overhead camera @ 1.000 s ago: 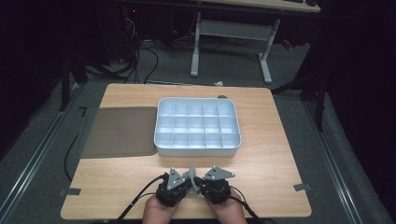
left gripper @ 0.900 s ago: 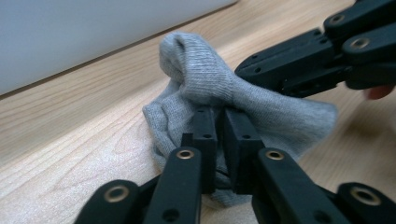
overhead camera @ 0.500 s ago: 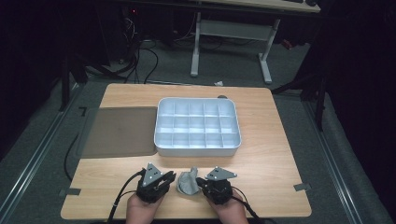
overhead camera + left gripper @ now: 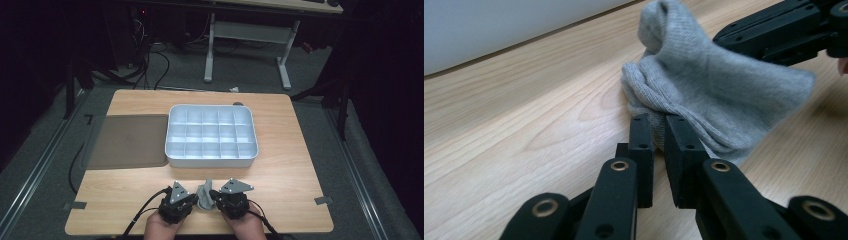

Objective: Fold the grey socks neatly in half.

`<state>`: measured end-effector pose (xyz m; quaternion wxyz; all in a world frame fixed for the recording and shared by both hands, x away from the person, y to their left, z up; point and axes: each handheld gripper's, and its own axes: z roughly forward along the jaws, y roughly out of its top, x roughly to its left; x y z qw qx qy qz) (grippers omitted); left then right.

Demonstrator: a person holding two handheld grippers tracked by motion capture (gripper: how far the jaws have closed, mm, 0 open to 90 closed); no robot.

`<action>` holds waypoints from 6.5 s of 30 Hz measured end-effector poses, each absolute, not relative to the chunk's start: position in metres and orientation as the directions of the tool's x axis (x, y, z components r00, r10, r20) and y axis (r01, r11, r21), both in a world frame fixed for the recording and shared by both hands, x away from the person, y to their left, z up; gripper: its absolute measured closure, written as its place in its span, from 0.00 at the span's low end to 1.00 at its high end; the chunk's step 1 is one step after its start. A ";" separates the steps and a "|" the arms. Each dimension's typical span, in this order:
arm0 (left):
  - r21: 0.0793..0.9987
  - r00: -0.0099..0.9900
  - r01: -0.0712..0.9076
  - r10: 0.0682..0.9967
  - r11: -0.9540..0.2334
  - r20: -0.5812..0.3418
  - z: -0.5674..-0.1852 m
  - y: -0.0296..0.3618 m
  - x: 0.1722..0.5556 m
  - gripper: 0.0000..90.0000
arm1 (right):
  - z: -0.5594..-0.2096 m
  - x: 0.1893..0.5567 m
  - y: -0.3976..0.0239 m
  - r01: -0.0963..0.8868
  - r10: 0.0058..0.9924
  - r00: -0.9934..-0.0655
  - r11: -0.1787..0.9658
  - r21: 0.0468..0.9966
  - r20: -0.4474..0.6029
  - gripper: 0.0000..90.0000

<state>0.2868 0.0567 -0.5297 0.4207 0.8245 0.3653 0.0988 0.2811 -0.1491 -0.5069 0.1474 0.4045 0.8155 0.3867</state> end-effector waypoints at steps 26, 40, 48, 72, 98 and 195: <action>0.775 0.726 0.497 0.676 -0.390 -0.126 -0.529 0.040 0.293 0.91 | -0.501 0.280 -0.154 0.535 0.777 -0.626 0.368 0.760 0.064 0.97; 0.771 0.748 0.491 0.650 -0.405 -0.135 -0.528 0.037 0.287 0.95 | -0.503 0.278 -0.151 0.542 0.767 -0.637 0.371 0.754 0.081 0.99; 0.763 0.760 0.482 0.639 -0.431 -0.120 -0.529 0.042 0.282 0.96 | -0.515 0.278 -0.150 0.555 0.739 -0.664 0.388 0.736 0.111 1.00; 0.822 0.755 0.470 0.628 -0.322 -0.186 -0.522 0.035 0.313 1.00 | -0.520 0.271 -0.144 0.498 0.717 -0.694 0.412 0.763 0.066 1.00; 0.836 0.736 0.453 0.659 -0.311 -0.153 -0.514 0.044 0.309 1.00 | -0.517 0.263 -0.142 0.511 0.676 -0.732 0.465 0.723 0.082 1.00; 0.847 0.621 0.505 0.750 -0.163 -0.226 -0.524 0.138 0.303 0.55 | -0.499 0.323 -0.124 0.661 0.637 -0.730 0.563 0.496 0.249 0.78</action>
